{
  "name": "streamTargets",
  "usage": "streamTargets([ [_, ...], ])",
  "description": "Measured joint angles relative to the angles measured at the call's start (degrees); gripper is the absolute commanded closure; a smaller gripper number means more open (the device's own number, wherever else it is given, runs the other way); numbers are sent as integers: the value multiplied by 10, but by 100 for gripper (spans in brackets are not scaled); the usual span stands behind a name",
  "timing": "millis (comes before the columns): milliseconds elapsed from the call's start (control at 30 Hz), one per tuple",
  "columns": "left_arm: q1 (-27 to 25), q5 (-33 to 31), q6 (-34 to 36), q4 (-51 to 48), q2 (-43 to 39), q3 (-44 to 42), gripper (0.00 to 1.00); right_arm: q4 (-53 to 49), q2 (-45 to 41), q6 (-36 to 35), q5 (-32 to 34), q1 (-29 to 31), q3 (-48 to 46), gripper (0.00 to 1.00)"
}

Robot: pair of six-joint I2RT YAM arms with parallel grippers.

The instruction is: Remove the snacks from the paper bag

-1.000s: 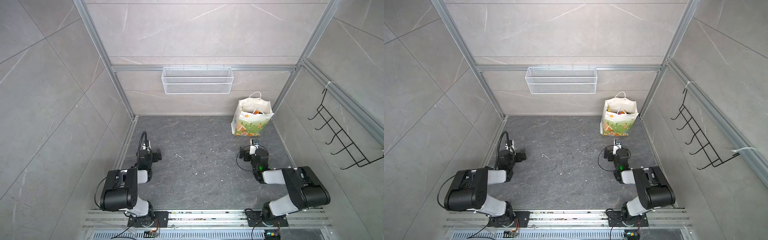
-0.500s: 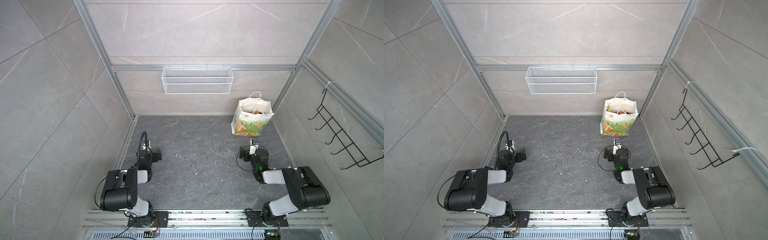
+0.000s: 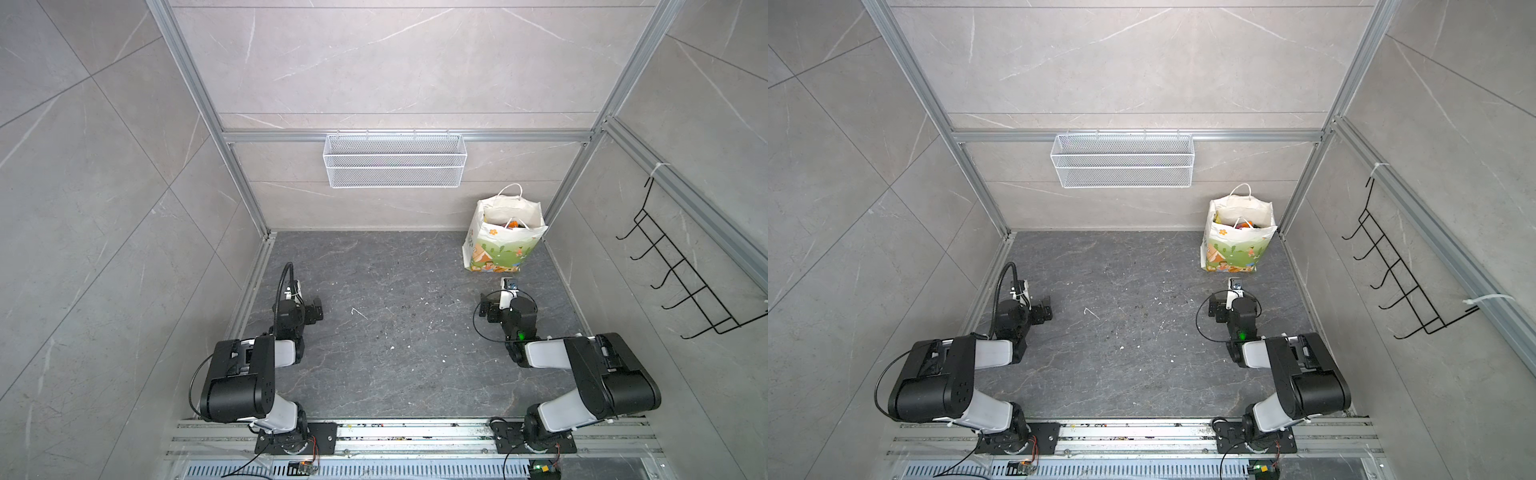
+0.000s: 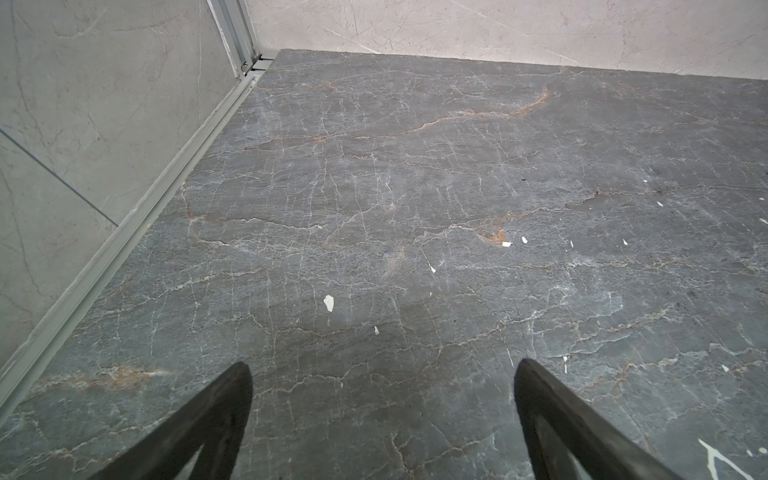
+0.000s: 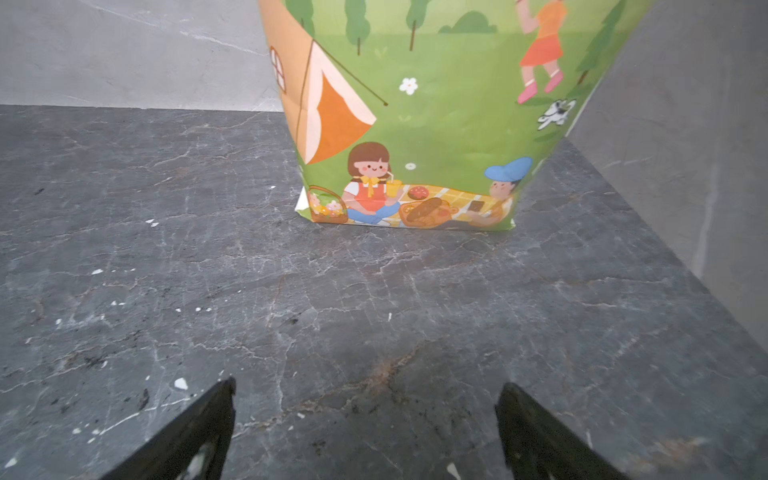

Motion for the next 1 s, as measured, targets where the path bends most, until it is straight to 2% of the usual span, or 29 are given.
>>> streamTargets([
  [100,-31,-34,9,-42,-49,-3,5,-59,-88,11,40,12,0,1],
  [200,-77,-58,9,-92,-175,-8,8,-151,-207,48,70,16,15,11],
  [267,-94,-56,-13,-106,-253,-3,15,-215,-261,76,76,16,46,17],
  [367,-103,-47,-58,-146,-300,49,38,-326,-273,115,73,9,132,27],
  [433,-118,-34,-80,-179,-280,116,46,-394,-245,139,43,-16,200,40],
  [500,-146,-19,-97,-205,-239,181,57,-429,-218,170,5,-49,236,49],
  [567,-179,-7,-108,-229,-191,242,73,-451,-200,205,-33,-83,244,54],
  [633,-217,6,-118,-256,-139,297,77,-473,-182,234,-66,-117,244,60],
  [700,-253,21,-125,-280,-87,345,85,-488,-158,260,-95,-150,244,64],
  [833,-303,62,-134,-319,7,418,86,-513,-115,286,-129,-200,259,65],
  [1000,-342,106,-149,-344,84,462,90,-530,-37,286,-160,-251,343,71],
])
